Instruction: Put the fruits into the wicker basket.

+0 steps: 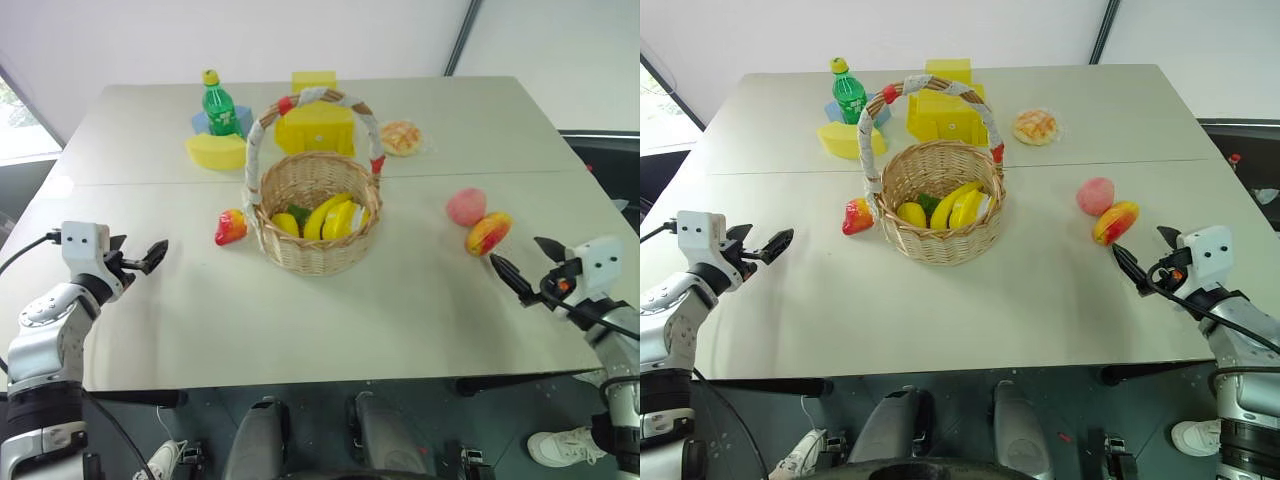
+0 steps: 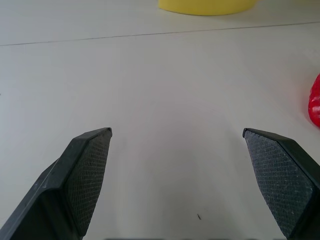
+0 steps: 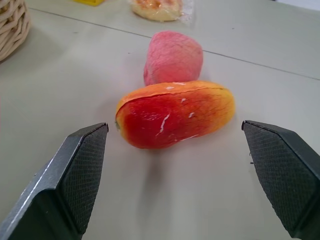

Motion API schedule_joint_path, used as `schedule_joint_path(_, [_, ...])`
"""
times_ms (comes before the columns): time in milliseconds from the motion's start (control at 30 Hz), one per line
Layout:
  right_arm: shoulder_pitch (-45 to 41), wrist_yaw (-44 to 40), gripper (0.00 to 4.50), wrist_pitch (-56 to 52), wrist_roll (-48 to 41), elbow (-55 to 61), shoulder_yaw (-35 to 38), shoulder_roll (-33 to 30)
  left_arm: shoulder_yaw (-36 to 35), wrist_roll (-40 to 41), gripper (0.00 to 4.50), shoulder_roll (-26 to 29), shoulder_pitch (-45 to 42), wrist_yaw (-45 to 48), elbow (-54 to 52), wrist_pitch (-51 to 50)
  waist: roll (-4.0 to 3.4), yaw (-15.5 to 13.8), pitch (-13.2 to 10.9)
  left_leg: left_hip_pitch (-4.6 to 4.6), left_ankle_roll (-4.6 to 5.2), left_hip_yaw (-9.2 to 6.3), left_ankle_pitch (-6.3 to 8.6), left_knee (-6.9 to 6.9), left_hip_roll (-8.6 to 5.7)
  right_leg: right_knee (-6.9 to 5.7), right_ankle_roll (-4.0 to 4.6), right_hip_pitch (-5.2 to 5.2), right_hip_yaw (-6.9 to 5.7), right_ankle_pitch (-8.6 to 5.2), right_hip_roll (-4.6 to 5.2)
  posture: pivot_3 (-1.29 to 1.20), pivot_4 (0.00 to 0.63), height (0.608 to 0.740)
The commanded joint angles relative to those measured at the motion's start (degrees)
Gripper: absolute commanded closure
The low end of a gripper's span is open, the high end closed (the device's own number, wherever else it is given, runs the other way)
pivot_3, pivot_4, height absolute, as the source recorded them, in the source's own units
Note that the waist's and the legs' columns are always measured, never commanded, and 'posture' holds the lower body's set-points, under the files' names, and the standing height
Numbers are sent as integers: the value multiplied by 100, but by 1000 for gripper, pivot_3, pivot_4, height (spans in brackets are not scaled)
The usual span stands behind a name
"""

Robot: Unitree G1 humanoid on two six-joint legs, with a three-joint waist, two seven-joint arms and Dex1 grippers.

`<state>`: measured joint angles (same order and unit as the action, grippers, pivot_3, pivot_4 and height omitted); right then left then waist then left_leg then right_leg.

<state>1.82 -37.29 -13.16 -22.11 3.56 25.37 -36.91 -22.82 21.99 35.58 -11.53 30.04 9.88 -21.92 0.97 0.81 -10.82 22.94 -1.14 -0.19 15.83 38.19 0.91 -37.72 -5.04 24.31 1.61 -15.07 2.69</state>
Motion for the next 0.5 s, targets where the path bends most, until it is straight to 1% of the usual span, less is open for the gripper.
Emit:
schedule_joint_path(33, [-56, -1, 37, 135, -21, 57, 74, -23, -103, 43, 0, 39, -67, -10, -205, 101, 0, -1, 0, 0, 0, 0, 0, 0, 0, 0, 0, 0, 0, 0, 1, 0, 150, 740])
schedule_joint_path(200, [-37, 9, 37, 101, -46, 190, 83, -32, -82, 153, 0, 13, -132, 43, -245, -40, 0, -2, 0, 0, 0, -1, 0, 0, 0, -1, 0, 0, 0, 0, 1, 0, 150, 740])
schedule_joint_path(333, [2, -10, 37, -6, -127, 407, 104, -63, 47, 73, 0, 72, -186, 91, -276, -95, 0, -2, 0, 0, 0, 0, 0, 0, 1, -1, 0, 0, 0, 0, 1, 0, 150, 740])
schedule_joint_path(500, [50, -47, 37, -561, -587, 1288, 117, -116, 87, 286, 0, 261, -448, 474, -484, -248, 0, 3, 0, 0, 0, -1, 0, 1, 1, -4, 0, 0, 0, 0, 1, 0, 150, 740])
